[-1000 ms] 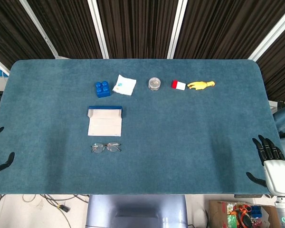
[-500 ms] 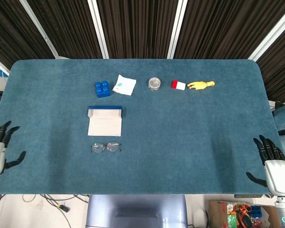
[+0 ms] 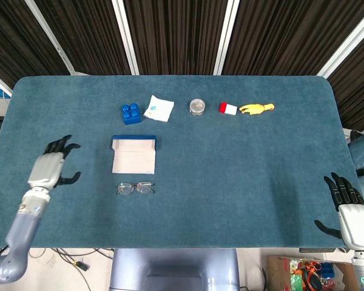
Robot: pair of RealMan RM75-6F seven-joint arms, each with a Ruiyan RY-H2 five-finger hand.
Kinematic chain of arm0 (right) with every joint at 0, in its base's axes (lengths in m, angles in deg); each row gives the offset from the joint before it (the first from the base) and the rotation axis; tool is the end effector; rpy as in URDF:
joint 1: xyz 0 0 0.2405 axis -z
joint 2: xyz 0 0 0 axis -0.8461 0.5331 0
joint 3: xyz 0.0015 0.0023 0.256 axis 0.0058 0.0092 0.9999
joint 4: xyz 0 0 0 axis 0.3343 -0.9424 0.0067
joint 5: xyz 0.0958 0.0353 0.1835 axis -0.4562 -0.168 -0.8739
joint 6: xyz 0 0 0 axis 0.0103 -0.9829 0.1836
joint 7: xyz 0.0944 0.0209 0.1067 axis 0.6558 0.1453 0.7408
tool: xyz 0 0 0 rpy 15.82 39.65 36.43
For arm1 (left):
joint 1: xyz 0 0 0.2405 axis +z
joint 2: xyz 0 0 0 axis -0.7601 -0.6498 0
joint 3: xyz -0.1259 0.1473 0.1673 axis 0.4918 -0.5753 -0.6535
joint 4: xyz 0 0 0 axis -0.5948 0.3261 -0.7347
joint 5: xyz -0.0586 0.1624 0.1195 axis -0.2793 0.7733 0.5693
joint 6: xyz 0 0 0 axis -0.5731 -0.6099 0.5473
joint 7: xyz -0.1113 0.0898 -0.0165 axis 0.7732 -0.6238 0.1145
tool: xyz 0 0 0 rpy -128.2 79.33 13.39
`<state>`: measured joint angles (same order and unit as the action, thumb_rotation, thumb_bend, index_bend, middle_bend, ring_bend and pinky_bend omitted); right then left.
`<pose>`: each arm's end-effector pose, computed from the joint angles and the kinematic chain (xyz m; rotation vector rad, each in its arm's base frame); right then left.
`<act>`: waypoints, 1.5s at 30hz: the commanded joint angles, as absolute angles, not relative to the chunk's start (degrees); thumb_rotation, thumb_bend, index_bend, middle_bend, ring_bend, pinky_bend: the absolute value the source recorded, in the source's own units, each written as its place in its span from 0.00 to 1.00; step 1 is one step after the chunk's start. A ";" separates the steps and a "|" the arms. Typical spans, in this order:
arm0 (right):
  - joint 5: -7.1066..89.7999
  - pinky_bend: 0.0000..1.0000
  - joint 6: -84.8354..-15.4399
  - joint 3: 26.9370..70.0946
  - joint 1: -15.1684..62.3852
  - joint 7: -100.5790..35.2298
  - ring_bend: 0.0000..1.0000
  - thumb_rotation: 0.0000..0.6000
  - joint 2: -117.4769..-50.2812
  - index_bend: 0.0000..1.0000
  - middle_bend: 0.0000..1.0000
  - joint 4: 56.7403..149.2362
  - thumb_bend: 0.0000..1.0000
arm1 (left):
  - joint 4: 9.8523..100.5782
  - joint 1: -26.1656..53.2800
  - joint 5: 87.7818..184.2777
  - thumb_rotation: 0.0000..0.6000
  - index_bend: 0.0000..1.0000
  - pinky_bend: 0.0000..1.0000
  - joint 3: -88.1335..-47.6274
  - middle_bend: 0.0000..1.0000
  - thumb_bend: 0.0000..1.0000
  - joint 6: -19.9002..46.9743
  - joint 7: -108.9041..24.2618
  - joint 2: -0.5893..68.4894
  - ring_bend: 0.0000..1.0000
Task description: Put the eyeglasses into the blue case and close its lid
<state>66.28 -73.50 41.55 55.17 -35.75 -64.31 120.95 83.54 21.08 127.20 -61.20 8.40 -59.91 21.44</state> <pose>-0.3115 -0.1704 0.1660 1.3737 -0.8520 0.8956 -0.2239 0.3140 0.0887 -1.4763 -1.2028 -0.8362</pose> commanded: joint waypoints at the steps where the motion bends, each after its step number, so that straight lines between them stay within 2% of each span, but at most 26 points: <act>1: 65.89 0.19 -73.35 41.67 55.17 -35.81 0.05 1.00 -64.35 0.00 0.00 121.08 0.04 | 82.70 14.20 117.69 1.00 0.24 0.00 -60.07 0.02 0.28 6.35 -68.09 26.29 0.00; 7: 65.50 0.19 -72.86 41.80 54.96 -36.07 0.05 1.00 -64.48 0.00 0.00 121.17 0.04 | 83.37 10.84 112.59 1.00 0.30 0.00 -60.38 0.02 0.28 7.25 -70.87 29.23 0.00; 14: 65.27 0.19 -72.60 41.87 54.83 -36.25 0.05 1.00 -64.60 0.01 0.00 121.28 0.04 | 83.78 8.48 111.07 1.00 0.36 0.00 -61.95 0.02 0.28 7.73 -72.31 31.70 0.00; 32: 64.38 0.19 -72.31 42.22 54.88 -34.82 0.05 1.00 -63.92 0.01 0.00 121.69 0.04 | 79.13 3.81 107.79 1.00 0.42 0.00 -65.95 0.03 0.28 8.39 -76.29 39.84 0.00; 45: 64.16 0.19 -72.23 42.32 54.90 -34.16 0.05 1.00 -63.57 0.00 0.00 121.81 0.04 | 76.75 2.37 106.43 1.00 0.48 0.00 -66.72 0.03 0.30 8.90 -77.10 42.45 0.00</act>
<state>64.16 -72.23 42.32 54.90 -34.16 -63.57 121.81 76.82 2.44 106.49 -66.69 8.88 -77.05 42.37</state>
